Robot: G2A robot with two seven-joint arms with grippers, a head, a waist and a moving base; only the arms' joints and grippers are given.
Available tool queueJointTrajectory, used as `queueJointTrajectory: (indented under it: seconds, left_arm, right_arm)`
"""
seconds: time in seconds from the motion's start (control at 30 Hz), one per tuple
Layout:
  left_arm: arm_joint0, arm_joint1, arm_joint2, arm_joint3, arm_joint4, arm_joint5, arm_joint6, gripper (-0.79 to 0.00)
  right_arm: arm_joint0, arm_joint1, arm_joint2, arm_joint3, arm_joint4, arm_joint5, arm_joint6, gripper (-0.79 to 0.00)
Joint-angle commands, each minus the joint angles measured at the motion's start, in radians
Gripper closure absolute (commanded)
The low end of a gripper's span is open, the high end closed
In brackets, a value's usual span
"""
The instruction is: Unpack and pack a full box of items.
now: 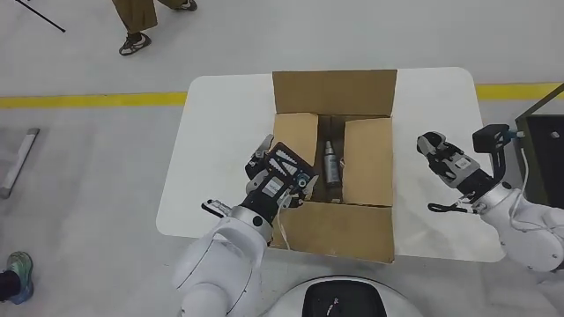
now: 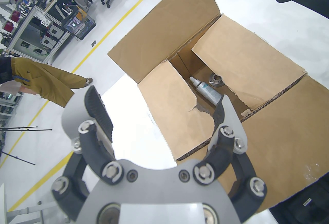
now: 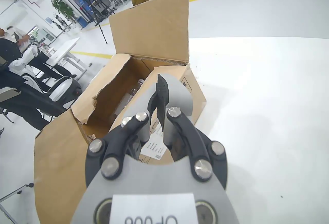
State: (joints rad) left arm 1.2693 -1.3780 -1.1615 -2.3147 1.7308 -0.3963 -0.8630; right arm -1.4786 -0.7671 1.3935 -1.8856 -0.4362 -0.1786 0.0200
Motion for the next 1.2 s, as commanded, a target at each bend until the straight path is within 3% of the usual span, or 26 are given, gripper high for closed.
queueJointTrajectory:
  seconds: [0.0,0.7,0.73,0.83,0.9,0.93,0.97,1.0,1.17]
  left_arm:
    - [0.000,0.000,0.000,0.000,0.000,0.000,0.000,-0.785]
    - [0.000,0.000,0.000,0.000,0.000,0.000,0.000,-0.785]
    - [0.000,0.000,0.000,0.000,0.000,0.000,0.000,-0.622]
    - [0.000,0.000,0.000,0.000,0.000,0.000,0.000,0.000]
    - [0.000,0.000,0.000,0.000,0.000,0.000,0.000,0.000]
    - [0.000,0.000,0.000,0.000,0.000,0.000,0.000,-0.246]
    - [0.000,0.000,0.000,0.000,0.000,0.000,0.000,-0.548]
    - [0.000,0.000,0.000,0.000,0.000,0.000,0.000,-0.785]
    - [0.000,0.000,0.000,0.000,0.000,0.000,0.000,-0.785]
  right_arm:
    - [0.000,0.000,0.000,0.000,0.000,0.000,0.000,0.000]
    - [0.000,0.000,0.000,0.000,0.000,0.000,0.000,0.000]
    - [0.000,0.000,0.000,0.000,0.000,0.000,0.000,0.000]
    - [0.000,0.000,0.000,0.000,0.000,0.000,0.000,0.000]
    - [0.000,0.000,0.000,0.000,0.000,0.000,0.000,0.000]
    - [0.000,0.000,0.000,0.000,0.000,0.000,0.000,0.000]
    - [0.000,0.000,0.000,0.000,0.000,0.000,0.000,0.000]
    - [0.000,0.000,0.000,0.000,0.000,0.000,0.000,0.000]
    - [0.000,0.000,0.000,0.000,0.000,0.000,0.000,0.000]
